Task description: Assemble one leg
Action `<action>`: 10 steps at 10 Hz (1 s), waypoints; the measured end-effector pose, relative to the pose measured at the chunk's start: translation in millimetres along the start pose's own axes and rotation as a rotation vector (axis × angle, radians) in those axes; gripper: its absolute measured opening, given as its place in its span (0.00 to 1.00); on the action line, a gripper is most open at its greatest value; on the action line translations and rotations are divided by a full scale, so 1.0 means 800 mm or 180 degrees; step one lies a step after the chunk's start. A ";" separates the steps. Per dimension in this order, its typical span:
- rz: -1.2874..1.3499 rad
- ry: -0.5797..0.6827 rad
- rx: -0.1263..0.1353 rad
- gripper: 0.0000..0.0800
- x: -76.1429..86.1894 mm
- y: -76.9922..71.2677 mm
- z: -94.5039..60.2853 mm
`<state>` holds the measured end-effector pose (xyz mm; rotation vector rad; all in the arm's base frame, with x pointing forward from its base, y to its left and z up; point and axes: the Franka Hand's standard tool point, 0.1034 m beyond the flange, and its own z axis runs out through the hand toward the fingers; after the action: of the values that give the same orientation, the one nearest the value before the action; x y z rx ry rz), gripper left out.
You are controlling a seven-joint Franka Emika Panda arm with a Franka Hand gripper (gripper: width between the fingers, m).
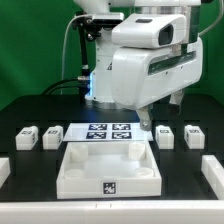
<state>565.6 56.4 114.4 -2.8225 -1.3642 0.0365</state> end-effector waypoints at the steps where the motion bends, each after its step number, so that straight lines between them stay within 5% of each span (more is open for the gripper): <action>1: 0.0000 -0.0002 0.0003 0.81 0.000 0.000 0.001; 10: 0.0000 -0.0007 0.0010 0.81 -0.001 -0.001 0.003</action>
Offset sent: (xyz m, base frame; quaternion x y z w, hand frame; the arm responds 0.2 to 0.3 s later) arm 0.0000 0.0000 0.0000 0.0000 0.0000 0.0000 1.0000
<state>564.8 56.4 112.3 -2.8209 -1.3633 0.0416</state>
